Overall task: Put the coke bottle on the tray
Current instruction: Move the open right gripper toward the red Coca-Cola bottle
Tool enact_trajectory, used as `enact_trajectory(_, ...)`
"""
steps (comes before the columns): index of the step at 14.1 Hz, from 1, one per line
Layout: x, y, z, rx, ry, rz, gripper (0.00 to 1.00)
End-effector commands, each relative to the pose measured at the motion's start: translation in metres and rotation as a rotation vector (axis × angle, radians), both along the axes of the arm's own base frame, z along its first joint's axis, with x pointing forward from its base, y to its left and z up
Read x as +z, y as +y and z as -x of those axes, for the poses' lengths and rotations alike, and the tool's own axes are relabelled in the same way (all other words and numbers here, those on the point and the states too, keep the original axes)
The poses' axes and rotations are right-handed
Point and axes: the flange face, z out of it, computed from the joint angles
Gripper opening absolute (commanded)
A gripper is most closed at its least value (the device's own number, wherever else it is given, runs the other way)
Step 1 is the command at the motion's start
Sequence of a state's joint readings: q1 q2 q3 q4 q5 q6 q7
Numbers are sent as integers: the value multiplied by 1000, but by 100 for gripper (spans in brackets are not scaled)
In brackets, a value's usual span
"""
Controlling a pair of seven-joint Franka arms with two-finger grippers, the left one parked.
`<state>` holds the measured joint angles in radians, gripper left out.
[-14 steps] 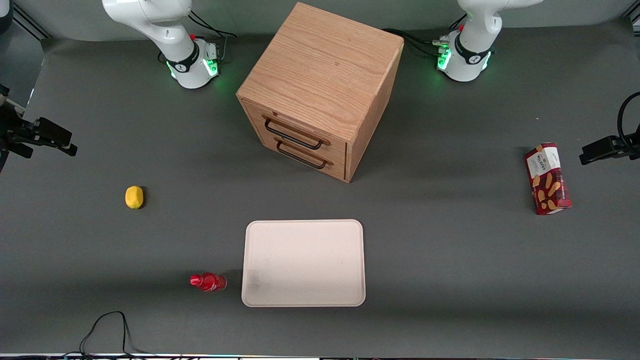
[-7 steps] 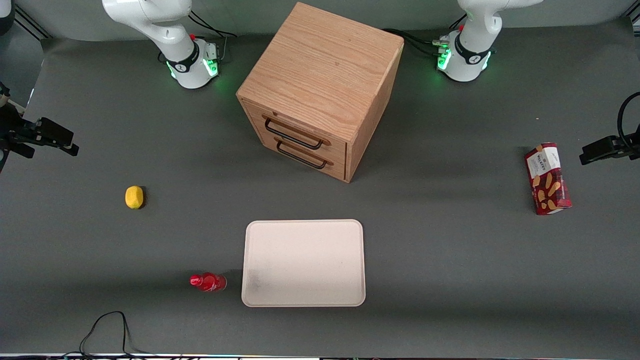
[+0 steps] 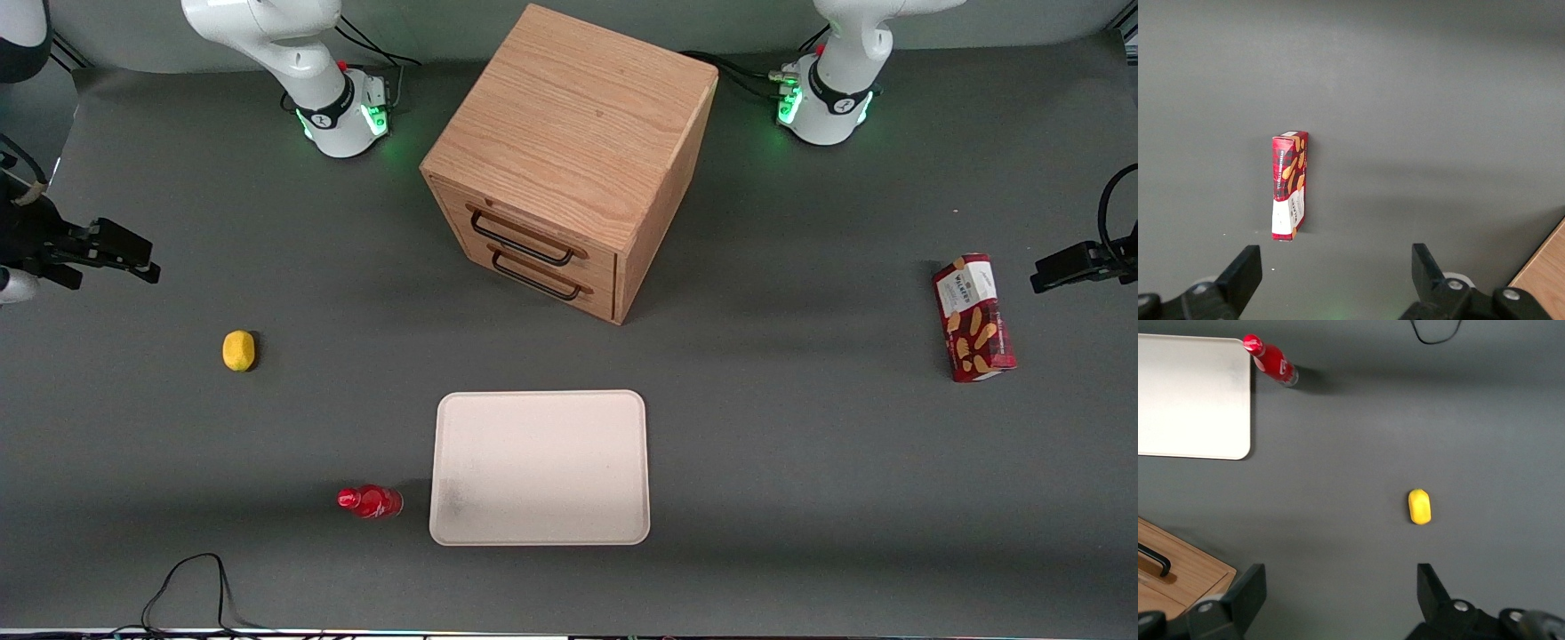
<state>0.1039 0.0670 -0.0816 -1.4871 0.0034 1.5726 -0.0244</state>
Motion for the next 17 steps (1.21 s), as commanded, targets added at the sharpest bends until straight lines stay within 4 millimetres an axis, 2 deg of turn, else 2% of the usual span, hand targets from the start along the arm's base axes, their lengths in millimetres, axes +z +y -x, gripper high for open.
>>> enact_trajectory(1,3,34,-31,-6,-24,-8,100)
enact_trajectory(6,-8,109,-76,47,-52,-6,100)
enact_trajectory(8,-14,130,-97,71,-61,1,100)
enact_trajectory(11,-35,140,-114,79,-60,-5,100)
enact_trajectory(15,-47,148,-130,89,-115,-26,100)
enact_trajectory(17,-63,151,-140,89,-123,-27,100)
